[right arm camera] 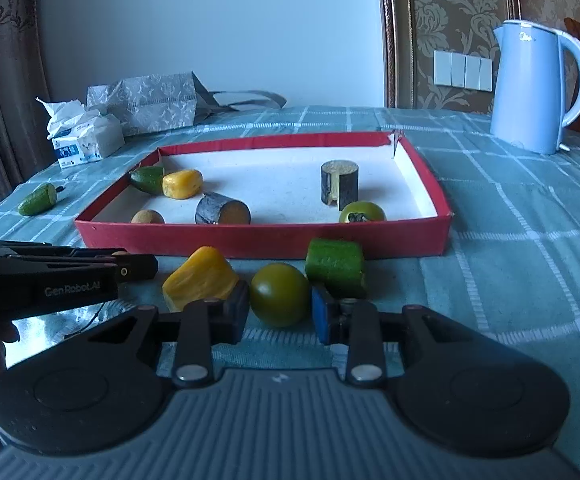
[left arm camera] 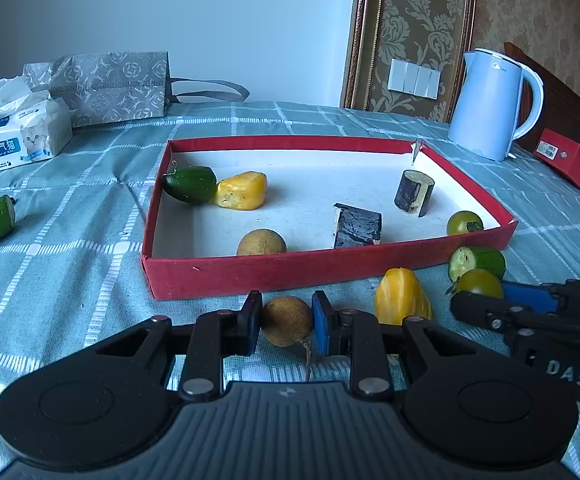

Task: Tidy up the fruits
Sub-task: 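Grasp the green tomato with the right tool while the left tool holds the kiwi, then carry the kiwi into the tray and open the left tool while the right tool holds the tomato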

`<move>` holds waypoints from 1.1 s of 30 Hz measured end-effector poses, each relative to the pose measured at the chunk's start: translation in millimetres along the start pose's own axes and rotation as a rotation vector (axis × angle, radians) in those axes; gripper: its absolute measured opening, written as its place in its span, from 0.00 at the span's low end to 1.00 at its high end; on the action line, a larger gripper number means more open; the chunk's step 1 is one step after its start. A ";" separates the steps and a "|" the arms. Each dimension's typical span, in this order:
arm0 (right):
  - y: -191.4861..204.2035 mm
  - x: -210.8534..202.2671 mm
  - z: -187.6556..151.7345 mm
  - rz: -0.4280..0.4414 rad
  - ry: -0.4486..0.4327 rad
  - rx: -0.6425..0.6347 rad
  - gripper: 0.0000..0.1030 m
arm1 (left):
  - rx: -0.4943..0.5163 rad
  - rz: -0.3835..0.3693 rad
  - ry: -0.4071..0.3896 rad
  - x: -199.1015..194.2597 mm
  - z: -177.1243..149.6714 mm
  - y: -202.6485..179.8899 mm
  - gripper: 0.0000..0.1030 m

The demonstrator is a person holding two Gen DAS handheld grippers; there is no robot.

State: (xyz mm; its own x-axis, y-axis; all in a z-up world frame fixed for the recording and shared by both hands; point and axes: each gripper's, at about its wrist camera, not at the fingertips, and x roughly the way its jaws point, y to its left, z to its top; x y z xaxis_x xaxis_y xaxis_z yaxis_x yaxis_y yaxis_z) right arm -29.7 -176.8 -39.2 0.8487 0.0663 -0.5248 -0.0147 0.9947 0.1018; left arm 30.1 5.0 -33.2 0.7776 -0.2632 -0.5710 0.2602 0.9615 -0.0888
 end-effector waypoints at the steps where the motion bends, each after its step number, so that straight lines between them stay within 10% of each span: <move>1: -0.5 -2.8 -0.5 0.000 -0.014 0.001 0.30 | -0.001 0.000 0.000 0.0 0.1 0.3 0.25; 12: -36.2 -25.1 13.4 -0.115 -0.211 0.090 0.30 | 0.015 0.009 -0.003 -0.4 -0.5 -1.5 0.25; 33: -45.0 -28.6 6.1 -0.165 -0.271 0.097 0.30 | 0.064 -0.034 -0.068 -17.1 37.0 -14.9 0.25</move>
State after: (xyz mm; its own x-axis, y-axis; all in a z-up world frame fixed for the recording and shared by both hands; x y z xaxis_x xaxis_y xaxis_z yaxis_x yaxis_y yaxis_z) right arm -50.1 -224.0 -23.7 0.9455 -0.1311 -0.2982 0.1737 0.9774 0.1208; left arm 34.2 -7.7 8.0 0.8039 -0.3028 -0.5119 0.3218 0.9453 -0.0538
